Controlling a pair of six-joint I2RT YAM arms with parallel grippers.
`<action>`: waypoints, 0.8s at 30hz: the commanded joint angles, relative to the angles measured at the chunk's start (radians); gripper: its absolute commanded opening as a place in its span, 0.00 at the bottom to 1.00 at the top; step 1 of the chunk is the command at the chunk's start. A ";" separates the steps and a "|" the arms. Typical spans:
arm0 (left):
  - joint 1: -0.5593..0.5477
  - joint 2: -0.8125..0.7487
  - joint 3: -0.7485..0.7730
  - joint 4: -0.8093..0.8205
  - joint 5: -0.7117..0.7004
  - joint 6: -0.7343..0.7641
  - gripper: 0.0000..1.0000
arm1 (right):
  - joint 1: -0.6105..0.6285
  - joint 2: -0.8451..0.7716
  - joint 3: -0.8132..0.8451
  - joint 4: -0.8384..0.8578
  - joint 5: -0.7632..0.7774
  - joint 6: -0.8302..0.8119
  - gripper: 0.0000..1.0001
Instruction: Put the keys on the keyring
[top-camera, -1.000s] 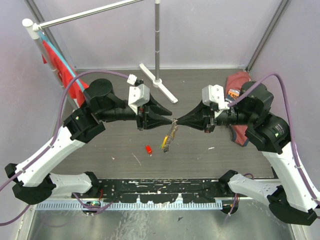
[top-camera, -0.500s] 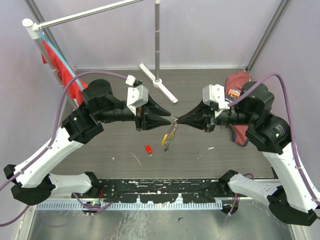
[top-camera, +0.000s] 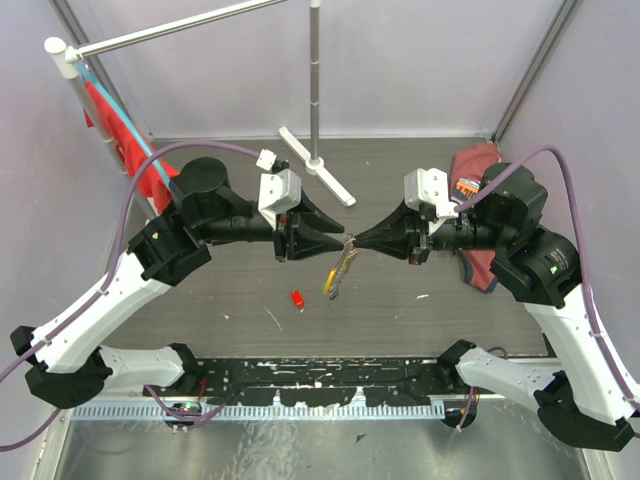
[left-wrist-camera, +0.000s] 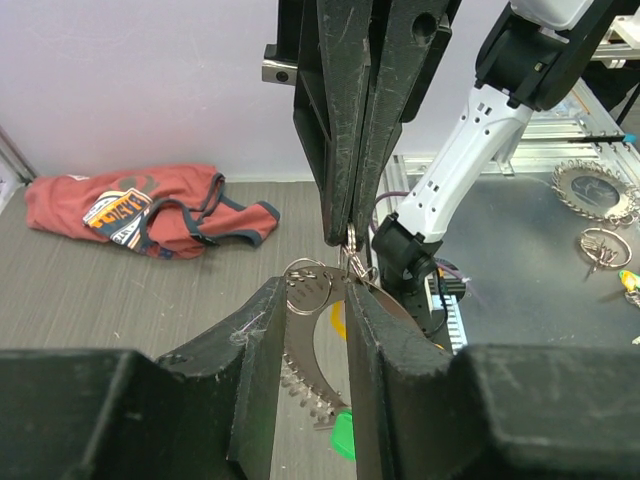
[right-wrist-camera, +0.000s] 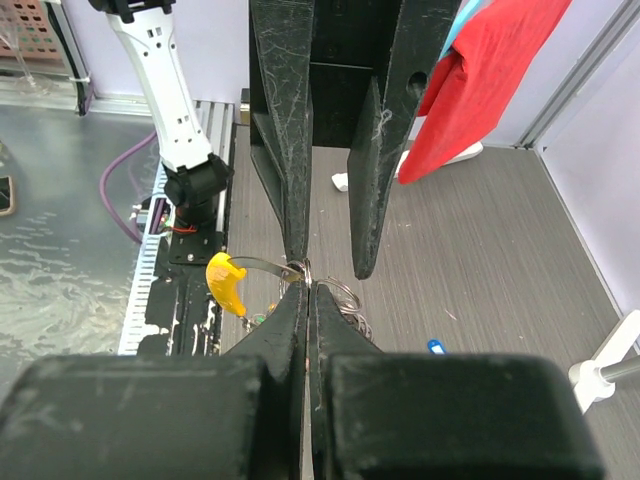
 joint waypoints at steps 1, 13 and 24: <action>-0.007 0.009 0.046 0.036 0.029 -0.015 0.37 | 0.003 0.000 0.003 0.070 -0.008 0.010 0.01; -0.008 -0.005 0.035 0.045 0.013 -0.013 0.36 | 0.002 0.001 -0.010 0.051 0.020 -0.004 0.01; -0.008 -0.017 0.023 0.034 -0.001 -0.007 0.35 | 0.003 -0.006 -0.005 0.035 0.049 -0.012 0.01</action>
